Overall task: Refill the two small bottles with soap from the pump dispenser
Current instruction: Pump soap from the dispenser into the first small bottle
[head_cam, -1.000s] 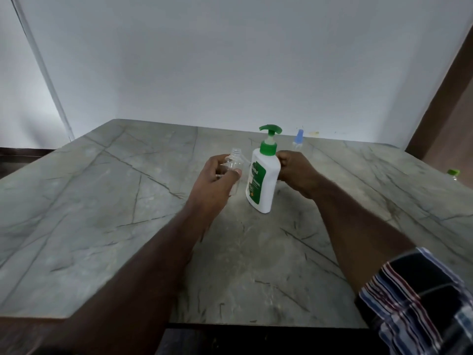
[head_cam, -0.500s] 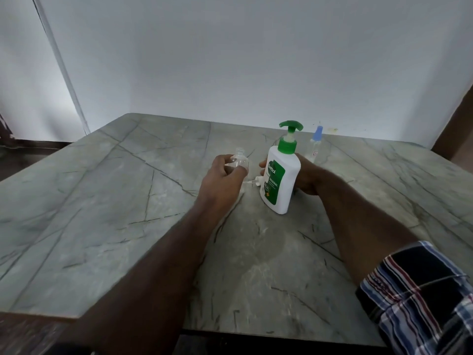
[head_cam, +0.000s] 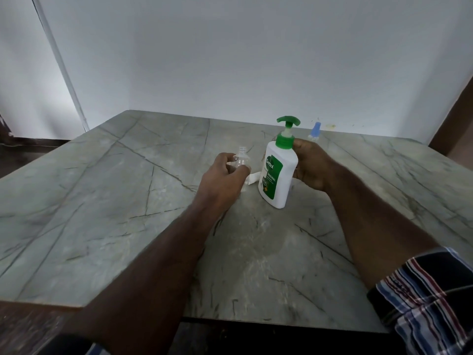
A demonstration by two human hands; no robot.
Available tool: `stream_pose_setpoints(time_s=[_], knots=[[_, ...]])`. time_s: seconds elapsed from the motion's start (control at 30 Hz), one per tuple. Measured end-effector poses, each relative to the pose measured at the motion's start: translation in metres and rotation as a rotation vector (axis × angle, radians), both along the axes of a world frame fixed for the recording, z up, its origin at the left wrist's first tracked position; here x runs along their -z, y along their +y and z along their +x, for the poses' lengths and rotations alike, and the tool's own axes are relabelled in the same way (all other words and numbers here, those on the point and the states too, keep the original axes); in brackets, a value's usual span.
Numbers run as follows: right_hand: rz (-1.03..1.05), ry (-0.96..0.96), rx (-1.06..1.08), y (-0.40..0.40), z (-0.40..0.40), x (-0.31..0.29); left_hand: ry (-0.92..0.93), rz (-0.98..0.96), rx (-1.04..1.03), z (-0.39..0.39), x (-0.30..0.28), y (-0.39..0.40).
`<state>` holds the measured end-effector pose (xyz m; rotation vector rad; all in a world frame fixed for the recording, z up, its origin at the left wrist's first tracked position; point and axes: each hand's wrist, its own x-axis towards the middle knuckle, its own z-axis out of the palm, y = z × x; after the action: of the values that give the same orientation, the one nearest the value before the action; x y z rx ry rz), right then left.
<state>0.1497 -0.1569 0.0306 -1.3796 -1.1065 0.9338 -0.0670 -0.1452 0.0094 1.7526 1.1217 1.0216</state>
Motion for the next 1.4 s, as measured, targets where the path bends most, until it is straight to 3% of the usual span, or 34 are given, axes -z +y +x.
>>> stream_pose_setpoints(time_s=[0.1, 0.37, 0.53, 0.93, 1.13, 1.4], knots=[[0.063, 0.183, -0.028, -0.018, 0.003, -0.013, -0.014, -0.017, 0.005, -0.001, -0.002, -0.002], [0.182, 0.376, -0.239, -0.045, 0.003, -0.016, -0.08, -0.051, 0.068, -0.004, -0.006, -0.01], [0.119, 0.201, -0.293, -0.039, -0.008, -0.016, -0.02, -0.046, 0.139, 0.005, -0.005, -0.017], [0.209, 0.033, 0.057, -0.044, -0.004, -0.023, 0.041, -0.005, 0.195, 0.012, 0.002, -0.018], [0.231, -0.22, 0.237, -0.047, 0.0, -0.026, 0.04, 0.028, 0.226, 0.017, 0.004, -0.02], [0.288, -0.101, 0.162, -0.047, -0.007, -0.02, 0.021, 0.005, 0.304, 0.034, -0.014, -0.015]])
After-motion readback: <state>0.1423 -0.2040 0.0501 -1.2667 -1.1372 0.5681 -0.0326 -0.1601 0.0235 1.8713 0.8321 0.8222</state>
